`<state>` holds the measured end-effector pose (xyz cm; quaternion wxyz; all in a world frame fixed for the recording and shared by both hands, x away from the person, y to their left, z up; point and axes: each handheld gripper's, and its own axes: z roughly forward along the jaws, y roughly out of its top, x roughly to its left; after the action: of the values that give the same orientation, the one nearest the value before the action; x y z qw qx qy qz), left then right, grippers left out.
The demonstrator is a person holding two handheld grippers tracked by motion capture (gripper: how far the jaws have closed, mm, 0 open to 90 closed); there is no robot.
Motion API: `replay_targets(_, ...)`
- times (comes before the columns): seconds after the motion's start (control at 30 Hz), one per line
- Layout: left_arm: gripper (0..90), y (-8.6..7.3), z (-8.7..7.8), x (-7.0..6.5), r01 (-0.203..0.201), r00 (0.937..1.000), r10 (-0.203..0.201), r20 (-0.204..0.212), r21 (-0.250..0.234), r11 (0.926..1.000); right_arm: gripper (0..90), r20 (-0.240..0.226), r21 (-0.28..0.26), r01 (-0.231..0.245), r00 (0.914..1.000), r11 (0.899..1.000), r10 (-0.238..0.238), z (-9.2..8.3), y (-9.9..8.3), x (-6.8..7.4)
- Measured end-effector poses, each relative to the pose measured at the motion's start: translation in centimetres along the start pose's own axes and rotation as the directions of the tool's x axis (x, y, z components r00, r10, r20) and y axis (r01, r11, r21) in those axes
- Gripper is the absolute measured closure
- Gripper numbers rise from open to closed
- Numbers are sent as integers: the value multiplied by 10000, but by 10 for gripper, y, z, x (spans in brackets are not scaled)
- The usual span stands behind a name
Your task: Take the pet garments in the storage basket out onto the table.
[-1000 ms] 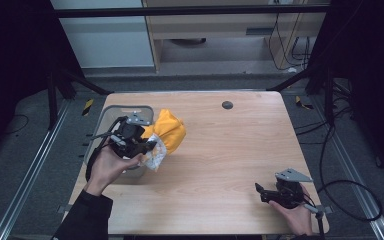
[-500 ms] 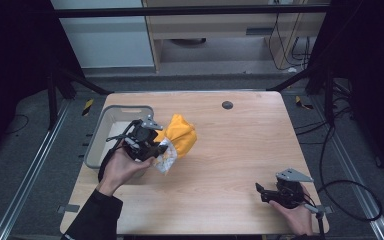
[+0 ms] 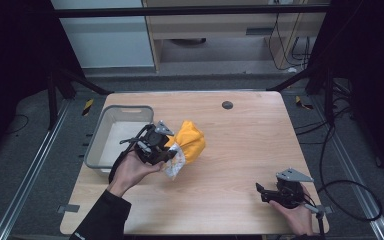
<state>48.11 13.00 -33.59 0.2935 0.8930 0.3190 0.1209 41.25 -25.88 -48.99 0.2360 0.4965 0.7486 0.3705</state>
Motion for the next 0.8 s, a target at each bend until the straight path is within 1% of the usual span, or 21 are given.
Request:
replay_targets(0.1, 822, 0, 3, -2, -59, 10000, 59, 58, 40, 10000, 149, 4, 1, -5, 10000, 10000, 5, 0, 0, 0)
replay_targets(0.13, 822, 0, 7, -4, -119, 9999, 118, 107, 86, 9999, 149, 9, -1, -1, 10000, 10000, 1, 0, 0, 0)
replay_targets(0.37, 822, -1, 18, -7, -118, 9996, 113, 271, 171, 9998, 149, 63, 29, -13, 10000, 10000, 13, 0, 0, 0)
replay_targets(0.4, 822, -1, 20, -8, -129, 9995, 124, 281, 186, 9997, 149, 32, 45, -73, 10000, 10000, 73, -1, 0, 0)
replay_targets(0.47, 822, -2, 23, -8, -163, 9993, 155, 343, 243, 9996, 149, 65, 11, -14, 10000, 10000, 14, 0, 0, -1)
replay_targets(0.63, 821, -4, 33, -12, -219, 9990, 205, 407, 344, 9992, 149, 59, 21, -48, 10000, 10000, 48, -1, 0, -1)
replay_targets(0.7, 822, -4, 40, -13, -225, 9985, 202, 510, 437, 9988, 149, 66, 24, -40, 10000, 10000, 40, -1, 0, -1)
replay_targets(0.8, 821, -5, 43, -14, -224, 9981, 197, 579, 464, 9987, 149, 74, 22, -39, 10000, 10000, 39, -1, 0, -1)
